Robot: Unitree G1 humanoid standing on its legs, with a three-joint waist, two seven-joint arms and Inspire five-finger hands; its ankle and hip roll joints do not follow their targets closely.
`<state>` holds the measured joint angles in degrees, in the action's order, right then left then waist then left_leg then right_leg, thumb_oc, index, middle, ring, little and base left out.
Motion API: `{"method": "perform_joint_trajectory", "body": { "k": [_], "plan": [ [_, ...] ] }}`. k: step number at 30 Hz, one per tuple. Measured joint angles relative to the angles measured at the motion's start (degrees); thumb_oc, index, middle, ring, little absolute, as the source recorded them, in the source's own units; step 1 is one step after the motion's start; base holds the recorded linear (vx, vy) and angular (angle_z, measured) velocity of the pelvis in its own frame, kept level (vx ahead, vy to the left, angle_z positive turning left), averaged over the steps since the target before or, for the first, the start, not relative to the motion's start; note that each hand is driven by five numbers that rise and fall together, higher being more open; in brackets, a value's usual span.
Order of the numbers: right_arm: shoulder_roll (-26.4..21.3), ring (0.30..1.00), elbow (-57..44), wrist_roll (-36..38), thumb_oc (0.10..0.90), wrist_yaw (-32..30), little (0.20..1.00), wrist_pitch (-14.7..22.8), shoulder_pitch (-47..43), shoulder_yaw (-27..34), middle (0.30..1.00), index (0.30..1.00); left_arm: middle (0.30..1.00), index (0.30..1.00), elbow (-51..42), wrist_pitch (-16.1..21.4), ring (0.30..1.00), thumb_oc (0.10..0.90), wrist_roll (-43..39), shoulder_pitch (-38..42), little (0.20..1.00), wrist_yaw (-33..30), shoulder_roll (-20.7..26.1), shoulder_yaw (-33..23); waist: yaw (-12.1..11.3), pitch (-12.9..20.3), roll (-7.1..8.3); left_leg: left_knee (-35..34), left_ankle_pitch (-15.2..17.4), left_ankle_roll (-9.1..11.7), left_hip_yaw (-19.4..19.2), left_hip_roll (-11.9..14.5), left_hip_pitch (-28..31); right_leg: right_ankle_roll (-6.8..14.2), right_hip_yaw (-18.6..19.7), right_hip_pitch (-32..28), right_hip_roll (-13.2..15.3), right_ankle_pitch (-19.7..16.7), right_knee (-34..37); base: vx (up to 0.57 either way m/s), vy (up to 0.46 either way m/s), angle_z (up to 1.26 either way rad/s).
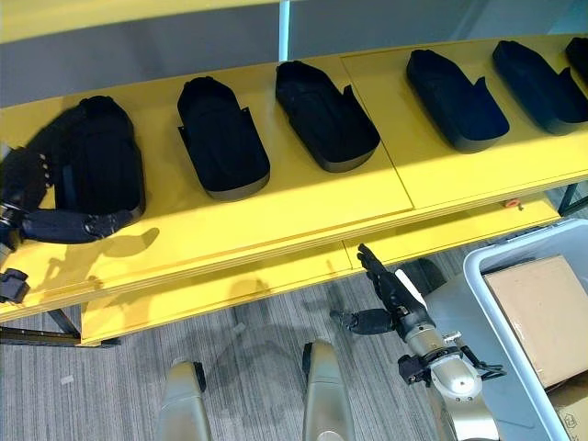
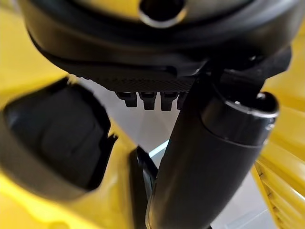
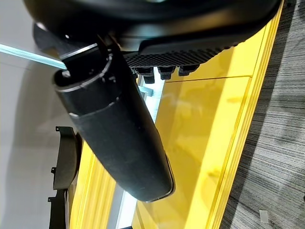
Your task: Move parts from the plastic box to the shelf.
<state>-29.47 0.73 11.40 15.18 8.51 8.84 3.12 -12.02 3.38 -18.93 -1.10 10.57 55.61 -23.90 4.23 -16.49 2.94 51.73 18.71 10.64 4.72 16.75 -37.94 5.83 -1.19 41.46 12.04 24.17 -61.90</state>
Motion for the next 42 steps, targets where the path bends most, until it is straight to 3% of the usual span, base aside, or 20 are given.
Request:
{"method": "perform_joint_trajectory", "body": {
  "k": [9, 15, 18, 23, 24, 27, 33, 38, 42],
  "plan": [
    [-0.05, 1.000, -0.01, 0.00, 0.900, 0.80, 1.000, 1.13, -0.05, 0.04, 1.000, 1.000, 1.000, 1.000, -0.76, 3.40, 1.000, 0.900, 1.62, -2.16, 1.000, -1.37, 0.75, -5.17, -0.05, 0.00, -0.04, -0.01, -0.01, 0.01, -0.03, -0.03, 0.02, 0.01, 0.00, -0.03, 0.04, -0.01, 0.09, 0.00, 0.000, 0.00],
    [-0.06, 1.000, -0.01, 0.00, 0.900, 0.81, 1.000, 1.98, -0.17, 0.10, 1.000, 1.000, 1.000, 1.000, -3.78, 5.21, 1.000, 0.900, 1.06, -3.35, 1.000, -1.01, 0.60, -4.95, -0.62, -0.02, -0.12, -0.10, -0.11, 0.18, -0.03, -0.07, 0.38, 0.06, -0.03, -0.42, 0.07, -0.08, 0.20, 0.00, 0.000, 0.00],
    [-0.05, 1.000, -0.04, 0.04, 0.900, 0.60, 1.000, 2.58, -0.26, 0.12, 1.000, 1.000, 1.000, 1.000, -4.46, 7.78, 1.000, 0.900, -6.03, -4.80, 1.000, 0.23, -1.70, -3.09, -0.62, -0.45, -0.93, -1.33, -0.47, 0.04, -0.15, -0.05, 2.27, 0.11, -0.37, -2.62, 0.10, -0.47, 1.59, 0.00, 0.000, 0.01],
    [-0.12, 1.000, -0.64, 0.05, 0.900, 0.52, 1.000, 3.94, -0.19, 0.18, 1.000, 1.000, 1.000, 1.000, -6.30, 8.07, 1.000, 0.900, -11.07, -10.13, 1.000, 2.92, -4.92, -0.96, -0.78, -0.58, -1.72, -4.98, -1.79, -0.43, -1.06, -0.09, 5.40, 0.01, -0.74, -5.27, 0.15, -1.44, 4.55, 0.00, -0.007, 0.00],
    [-0.02, 1.000, -0.80, 0.06, 0.900, 0.51, 1.000, 4.22, -0.25, 0.15, 1.000, 1.000, 1.000, 1.000, -6.38, 8.12, 1.000, 0.900, -14.67, -11.44, 1.000, 3.53, -9.13, 0.12, -0.78, -0.56, -1.87, -7.66, -2.93, -0.34, -1.64, -0.09, 7.09, -0.04, -0.85, -6.51, 0.04, -2.24, 6.55, 0.01, -0.034, -0.01],
    [-0.05, 1.000, -1.89, 0.92, 0.900, 0.25, 1.000, 4.57, 0.53, 0.15, 1.000, 1.000, 1.000, 1.000, -6.11, 8.15, 1.000, 0.900, -18.71, -14.48, 1.000, 3.67, -16.11, 4.39, -0.94, -0.58, -2.33, -14.28, -5.66, -0.76, -2.73, -0.05, 11.93, -0.23, -1.36, -10.57, -0.30, -4.23, 11.76, 0.00, 0.000, 0.00],
    [-0.26, 1.000, -6.11, 4.64, 0.900, 0.46, 1.000, 6.39, 2.43, 0.22, 1.000, 1.000, 1.000, 1.000, -5.90, 8.14, 1.000, 0.900, -19.34, -18.88, 1.000, 4.17, -22.38, 8.90, -0.97, -0.37, -3.87, -25.99, -10.29, -1.78, -4.61, -0.01, 20.04, -0.48, -2.79, -17.16, -0.92, -7.18, 20.28, 0.03, -0.040, 0.00],
    [-0.98, 1.000, -8.28, 6.11, 0.900, 0.78, 1.000, 6.64, 3.22, 0.28, 1.000, 1.000, 1.000, 1.000, -1.19, 7.98, 1.000, 0.900, -27.16, -21.25, 1.000, 5.95, -31.97, 12.03, -0.70, 0.96, -5.76, -35.72, -14.26, -1.75, -7.38, 0.30, 27.86, -0.37, -2.70, -22.08, -1.86, -9.10, 26.09, 0.01, -0.082, -0.10],
    [-2.21, 1.000, -9.64, 7.90, 0.900, 1.44, 1.000, 6.72, 6.05, 1.44, 1.000, 1.000, 1.000, 1.000, -0.18, 7.89, 1.000, 0.900, -28.11, -24.58, 1.000, 6.37, -34.39, 12.69, -0.43, 1.82, -6.92, -40.50, -16.70, -1.40, -7.57, 1.15, 30.91, -0.74, -3.82, -23.98, -2.91, -9.33, 27.76, 0.02, -0.101, 0.01]
  ]
}}
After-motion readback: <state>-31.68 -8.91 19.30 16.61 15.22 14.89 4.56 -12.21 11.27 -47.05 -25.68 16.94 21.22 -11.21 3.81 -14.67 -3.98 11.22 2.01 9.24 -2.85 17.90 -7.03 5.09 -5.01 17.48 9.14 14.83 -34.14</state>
